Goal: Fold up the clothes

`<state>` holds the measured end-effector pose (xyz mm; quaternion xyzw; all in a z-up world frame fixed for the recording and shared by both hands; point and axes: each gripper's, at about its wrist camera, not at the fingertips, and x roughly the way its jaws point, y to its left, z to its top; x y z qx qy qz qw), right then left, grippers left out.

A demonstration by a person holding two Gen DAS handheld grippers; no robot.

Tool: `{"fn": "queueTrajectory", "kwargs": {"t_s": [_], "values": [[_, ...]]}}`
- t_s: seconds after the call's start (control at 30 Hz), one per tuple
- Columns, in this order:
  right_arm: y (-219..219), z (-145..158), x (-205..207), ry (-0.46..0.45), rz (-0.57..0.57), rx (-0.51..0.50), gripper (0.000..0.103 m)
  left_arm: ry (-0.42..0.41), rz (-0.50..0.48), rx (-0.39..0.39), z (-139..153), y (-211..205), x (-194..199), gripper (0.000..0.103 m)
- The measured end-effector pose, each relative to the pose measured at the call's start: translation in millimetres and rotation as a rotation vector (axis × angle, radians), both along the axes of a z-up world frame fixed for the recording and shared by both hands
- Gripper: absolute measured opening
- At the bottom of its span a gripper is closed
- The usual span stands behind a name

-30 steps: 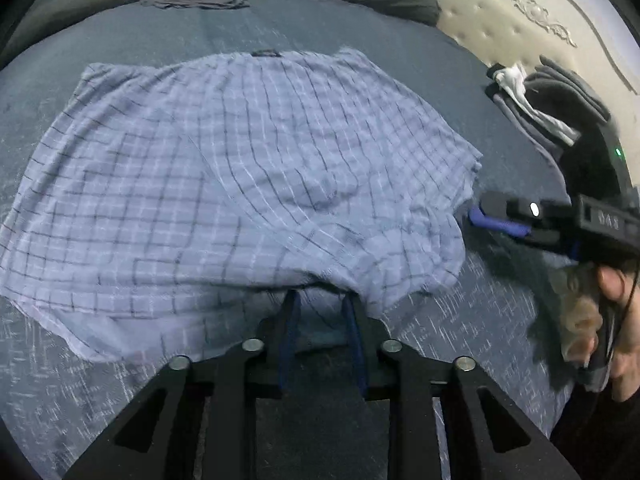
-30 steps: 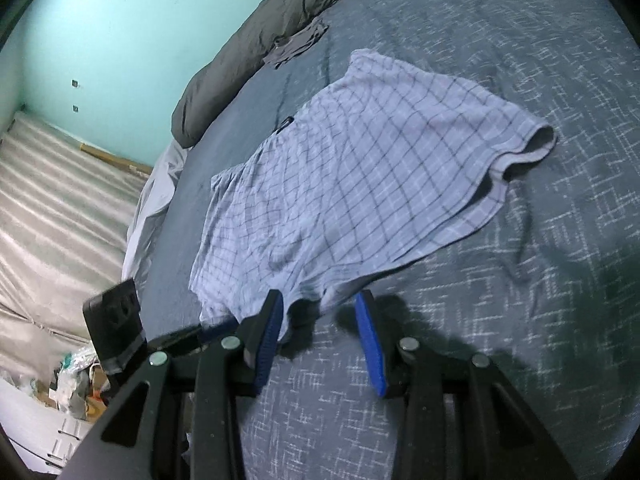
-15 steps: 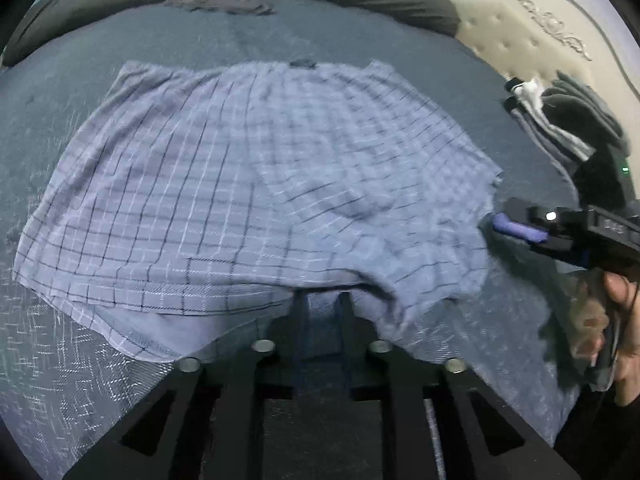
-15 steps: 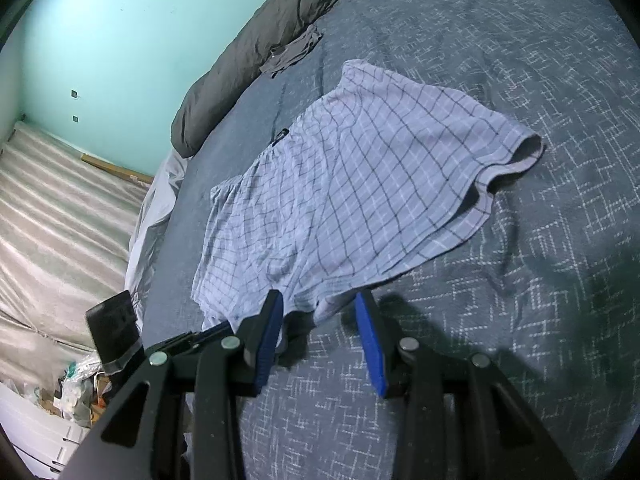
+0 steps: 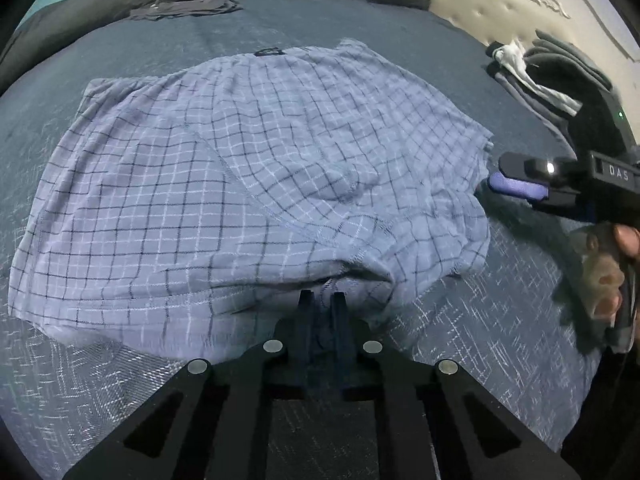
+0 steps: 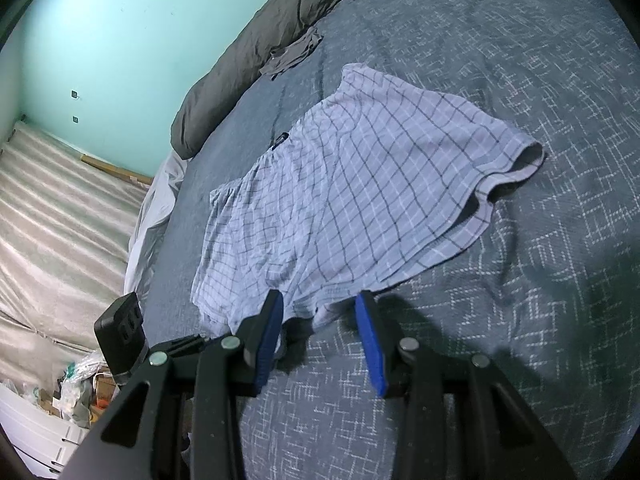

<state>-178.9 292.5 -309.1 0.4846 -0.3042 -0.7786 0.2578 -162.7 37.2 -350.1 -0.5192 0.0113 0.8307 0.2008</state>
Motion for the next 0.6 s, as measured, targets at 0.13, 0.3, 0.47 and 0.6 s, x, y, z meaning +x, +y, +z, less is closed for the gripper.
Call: {"fn": "queueTrajectory", "kwargs": {"t_s": [0.13, 0.3, 0.47, 0.6], "values": [[-0.2, -0.4, 0.3, 0.0, 0.001, 0.003, 0.038, 0.014, -0.003, 0.0, 5.5, -1.0, 5.5, 0.007], [0.7, -0.8, -0.8, 0.001, -0.003, 0.002, 0.038, 0.019, -0.038, 0.017, 18.0, -2.6, 25.0, 0.007], [-2.2, 0.0, -1.6, 0.002, 0.001, 0.001, 0.038, -0.041, -0.061, 0.018, 11.1, -7.9, 38.5, 0.007], [-3.9, 0.7, -1.8, 0.005, 0.006, 0.004, 0.038, -0.027, -0.023, 0.052, 23.0, -13.5, 36.2, 0.009]]}}
